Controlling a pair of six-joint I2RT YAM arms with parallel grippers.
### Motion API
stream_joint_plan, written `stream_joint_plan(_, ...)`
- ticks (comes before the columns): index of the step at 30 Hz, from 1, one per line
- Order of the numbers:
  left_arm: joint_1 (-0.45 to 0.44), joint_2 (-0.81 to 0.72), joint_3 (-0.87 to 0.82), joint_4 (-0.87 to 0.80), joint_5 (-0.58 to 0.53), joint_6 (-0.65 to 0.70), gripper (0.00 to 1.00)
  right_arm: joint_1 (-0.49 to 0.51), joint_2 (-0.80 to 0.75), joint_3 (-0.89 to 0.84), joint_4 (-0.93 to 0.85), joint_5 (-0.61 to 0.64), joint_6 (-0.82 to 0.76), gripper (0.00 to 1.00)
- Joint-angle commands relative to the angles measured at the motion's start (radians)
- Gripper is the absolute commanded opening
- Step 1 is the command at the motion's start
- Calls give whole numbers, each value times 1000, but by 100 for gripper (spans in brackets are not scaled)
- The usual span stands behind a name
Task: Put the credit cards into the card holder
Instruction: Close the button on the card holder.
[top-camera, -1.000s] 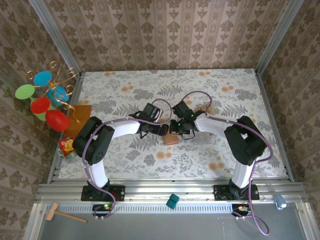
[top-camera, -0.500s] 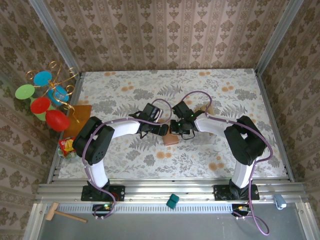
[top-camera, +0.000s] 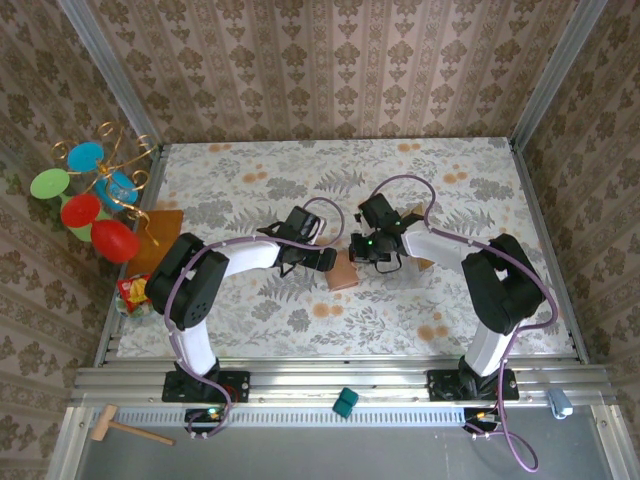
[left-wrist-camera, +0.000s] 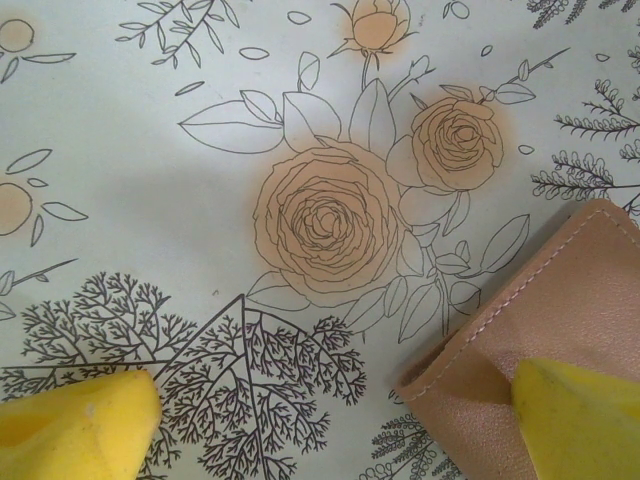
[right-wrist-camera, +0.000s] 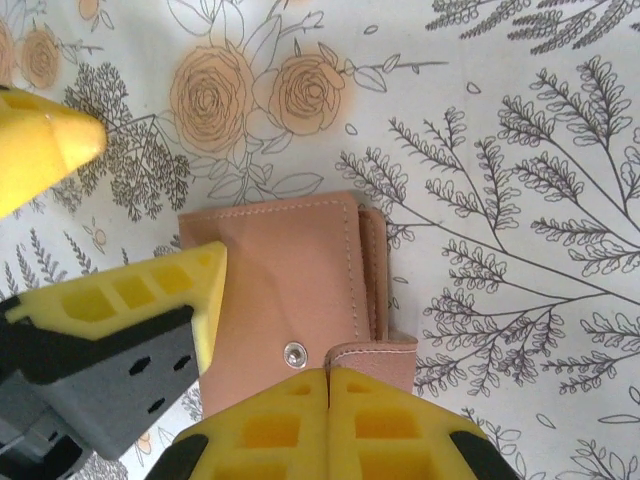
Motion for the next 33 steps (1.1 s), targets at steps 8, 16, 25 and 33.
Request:
stream_joint_plan(8,-2,65,-42,-67,82,-24,93,2,32,13,-20,-70,-39,0)
stream_joint_plan(16,-4,68,-38,-74,85,-20,93,23,63,36,-26,-72,-28,0)
stream_joint_plan(25,-3,69,-35,-81,85,-16,93,35,92,41,-24,-48,-19,0)
stream_joint_plan(33,-3,72,-37,-75,88,-16,93,38,118,48,-24,-39,-20,0)
